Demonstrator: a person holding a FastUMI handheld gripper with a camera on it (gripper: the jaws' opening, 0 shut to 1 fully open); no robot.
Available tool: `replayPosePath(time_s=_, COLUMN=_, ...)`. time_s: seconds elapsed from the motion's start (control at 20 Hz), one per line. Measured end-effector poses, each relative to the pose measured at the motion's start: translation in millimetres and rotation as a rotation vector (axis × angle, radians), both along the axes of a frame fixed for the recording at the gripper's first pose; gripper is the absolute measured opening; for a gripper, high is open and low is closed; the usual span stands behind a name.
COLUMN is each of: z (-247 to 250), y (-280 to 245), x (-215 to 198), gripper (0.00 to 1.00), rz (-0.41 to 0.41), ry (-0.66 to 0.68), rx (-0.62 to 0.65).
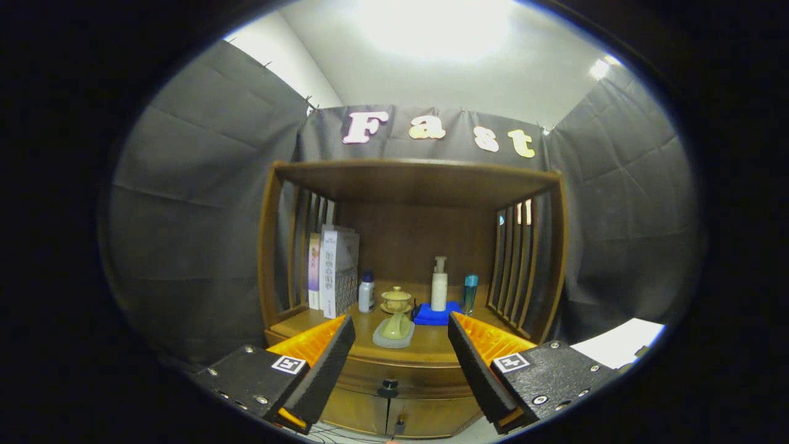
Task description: Pull open the drawer, take out the items inside it, and place them on the countertop above the cabinet.
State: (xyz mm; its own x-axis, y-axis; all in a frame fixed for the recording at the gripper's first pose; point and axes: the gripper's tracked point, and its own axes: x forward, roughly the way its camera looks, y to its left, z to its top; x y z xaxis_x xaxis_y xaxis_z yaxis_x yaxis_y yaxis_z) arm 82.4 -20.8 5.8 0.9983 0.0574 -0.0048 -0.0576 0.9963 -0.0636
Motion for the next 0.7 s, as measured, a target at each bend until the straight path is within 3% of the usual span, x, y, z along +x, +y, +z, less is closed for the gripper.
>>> replayPosePath(time_s=0.15, z=28, y=-5, x=-46, gripper=0.94, rz=-0.031, ry=-0.006, rx=0.012)
replayPosePath(time_s=0.4, z=58, y=0, x=-80, gripper=0.94, rz=-0.067, ry=-0.033, rx=0.070)
replayPosePath(time_s=0.7, z=51, y=33, x=-91, gripper=0.94, rz=0.001, ry=-0.013, rx=0.052)
